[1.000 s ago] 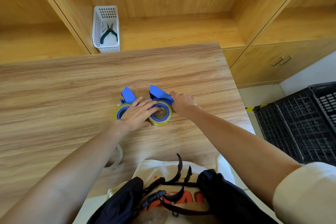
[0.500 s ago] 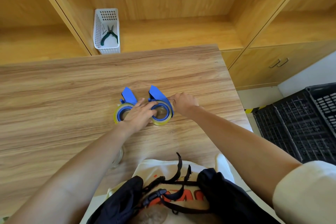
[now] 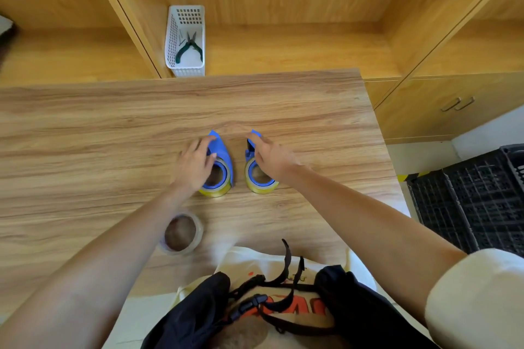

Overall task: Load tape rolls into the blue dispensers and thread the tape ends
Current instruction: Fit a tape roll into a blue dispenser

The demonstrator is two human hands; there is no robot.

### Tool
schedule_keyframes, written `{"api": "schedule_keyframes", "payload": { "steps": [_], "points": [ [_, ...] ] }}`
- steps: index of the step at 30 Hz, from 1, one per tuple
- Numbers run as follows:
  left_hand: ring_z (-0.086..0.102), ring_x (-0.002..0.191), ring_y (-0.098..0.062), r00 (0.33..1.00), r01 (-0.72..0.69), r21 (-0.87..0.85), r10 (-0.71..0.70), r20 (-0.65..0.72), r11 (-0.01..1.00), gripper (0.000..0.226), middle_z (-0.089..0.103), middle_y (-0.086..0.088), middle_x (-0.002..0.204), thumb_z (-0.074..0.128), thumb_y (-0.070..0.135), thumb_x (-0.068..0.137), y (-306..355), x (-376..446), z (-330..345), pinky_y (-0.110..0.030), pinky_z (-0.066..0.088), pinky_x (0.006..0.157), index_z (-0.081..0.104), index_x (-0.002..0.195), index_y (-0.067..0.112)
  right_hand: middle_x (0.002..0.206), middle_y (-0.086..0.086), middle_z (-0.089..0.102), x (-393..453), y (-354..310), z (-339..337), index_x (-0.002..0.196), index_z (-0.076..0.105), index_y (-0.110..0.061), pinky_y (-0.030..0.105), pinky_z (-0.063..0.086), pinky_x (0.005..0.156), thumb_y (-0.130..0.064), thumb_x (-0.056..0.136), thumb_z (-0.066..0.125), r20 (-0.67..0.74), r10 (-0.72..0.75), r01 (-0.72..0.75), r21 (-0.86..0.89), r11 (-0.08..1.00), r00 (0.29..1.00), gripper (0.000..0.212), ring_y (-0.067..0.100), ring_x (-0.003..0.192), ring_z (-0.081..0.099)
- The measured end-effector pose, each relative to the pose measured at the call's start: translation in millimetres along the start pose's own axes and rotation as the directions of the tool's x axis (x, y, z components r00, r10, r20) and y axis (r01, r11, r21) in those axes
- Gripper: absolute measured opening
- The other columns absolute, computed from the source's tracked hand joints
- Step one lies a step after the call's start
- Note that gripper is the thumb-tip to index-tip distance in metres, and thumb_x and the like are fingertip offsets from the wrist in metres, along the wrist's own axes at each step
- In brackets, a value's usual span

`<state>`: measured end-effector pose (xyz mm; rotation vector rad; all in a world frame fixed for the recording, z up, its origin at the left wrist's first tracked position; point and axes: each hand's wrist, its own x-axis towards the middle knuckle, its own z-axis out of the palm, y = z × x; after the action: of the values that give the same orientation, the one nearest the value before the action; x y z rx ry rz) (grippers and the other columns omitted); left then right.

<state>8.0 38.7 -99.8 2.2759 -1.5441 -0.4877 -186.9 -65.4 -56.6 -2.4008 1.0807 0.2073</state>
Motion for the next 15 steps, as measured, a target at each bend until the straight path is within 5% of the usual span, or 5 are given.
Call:
{"api": "schedule_keyframes", "payload": {
  "steps": [4, 7, 11, 15],
  "points": [
    [0.047, 0.129, -0.036, 0.904, 0.387, -0.094, -0.358, 0.234, 0.917, 0.065, 0.050, -0.011, 0.142, 0.068, 0.039, 0.087, -28, -2, -2, -0.048, 0.043, 0.101, 0.039, 0.142, 0.021, 0.140, 0.008, 0.049, 15, -21, 18, 0.151, 0.029, -0.022, 0.046, 0.051, 0.085, -0.017, 0.100, 0.040, 0.072, -0.077, 0.075, 0.043, 0.996, 0.994, 0.052, 0.034, 0.118, 0.056],
    [0.050, 0.126, -0.035, 0.851, 0.419, -0.029, -0.381, 0.361, 0.908, 0.063, 0.056, -0.016, 0.134, 0.074, 0.037, 0.082, -31, -7, -1, -0.042, 0.044, 0.099, 0.050, 0.135, 0.013, 0.140, 0.012, 0.048, 24, -33, 28, 0.153, 0.025, -0.016, 0.046, 0.049, 0.086, -0.026, 0.102, 0.044, 0.159, -0.074, 0.075, -0.003, 0.997, 0.985, 0.056, 0.034, 0.124, 0.051],
    [0.059, 0.112, -0.034, 0.849, 0.435, 0.029, -0.420, 0.321, 0.900, 0.036, 0.066, -0.015, 0.113, 0.069, 0.035, 0.087, -25, -7, 2, -0.038, 0.045, 0.081, 0.062, 0.111, 0.010, 0.136, 0.016, 0.052, 32, -42, 38, 0.155, 0.014, -0.011, 0.039, 0.046, 0.070, -0.036, 0.101, 0.048, 0.165, -0.042, 0.046, -0.017, 0.999, 0.985, 0.069, 0.035, 0.114, 0.058],
    [0.060, 0.109, -0.035, 0.848, 0.446, 0.044, -0.438, 0.297, 0.894, 0.027, 0.065, -0.017, 0.112, 0.064, 0.028, 0.090, -19, -9, 2, -0.033, 0.038, 0.072, 0.061, 0.108, 0.008, 0.128, 0.018, 0.057, 37, -50, 45, 0.153, 0.013, -0.010, 0.039, 0.041, 0.065, -0.041, 0.099, 0.051, 0.173, 0.041, -0.034, -0.043, 0.999, 0.984, 0.073, 0.036, 0.106, 0.063]
  ]
}}
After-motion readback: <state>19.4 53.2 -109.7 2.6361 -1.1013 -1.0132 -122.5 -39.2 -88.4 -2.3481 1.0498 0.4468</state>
